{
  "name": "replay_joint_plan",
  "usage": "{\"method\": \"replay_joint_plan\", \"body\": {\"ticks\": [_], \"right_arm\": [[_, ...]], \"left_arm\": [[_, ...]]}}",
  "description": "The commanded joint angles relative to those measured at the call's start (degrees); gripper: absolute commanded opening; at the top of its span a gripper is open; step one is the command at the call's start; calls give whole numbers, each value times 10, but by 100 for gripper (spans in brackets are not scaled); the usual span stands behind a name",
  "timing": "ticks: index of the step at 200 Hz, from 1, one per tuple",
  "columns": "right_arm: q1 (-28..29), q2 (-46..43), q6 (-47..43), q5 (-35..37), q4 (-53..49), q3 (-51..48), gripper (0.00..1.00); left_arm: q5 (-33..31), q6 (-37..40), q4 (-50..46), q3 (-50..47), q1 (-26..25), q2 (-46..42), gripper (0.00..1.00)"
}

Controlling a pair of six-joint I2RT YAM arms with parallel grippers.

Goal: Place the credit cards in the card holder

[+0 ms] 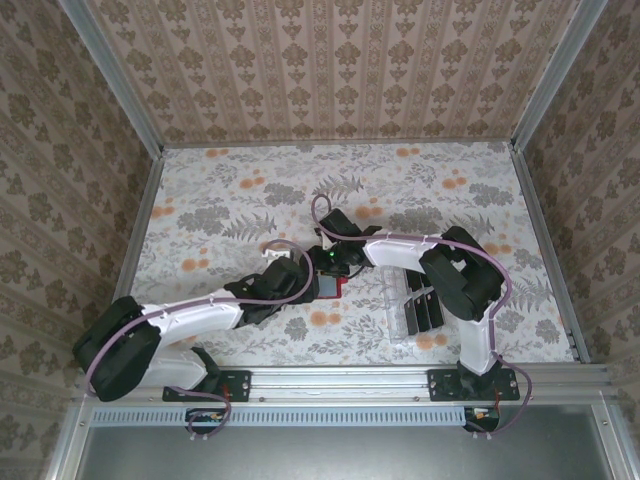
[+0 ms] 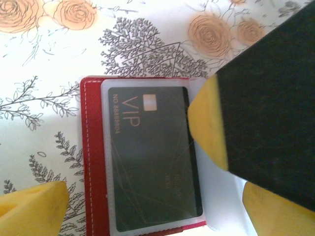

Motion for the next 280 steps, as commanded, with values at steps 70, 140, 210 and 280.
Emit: {"method": "replay_joint_plan", "body": {"ticks": [70, 140, 210, 280], "right_arm": [[3, 12, 14, -12, 1, -1, 57], [-2, -7, 14, -14, 0, -1, 57], [-22, -90, 29, 9, 15, -46, 60], [-22, -79, 48, 12, 42, -83, 60]], "left_arm": [[18, 10, 36, -10, -8, 47, 100], [0, -16, 24, -17, -9, 89, 100], [0, -26, 34, -26, -9, 104, 100], [-2, -27, 33, -31, -9, 98, 100]]}}
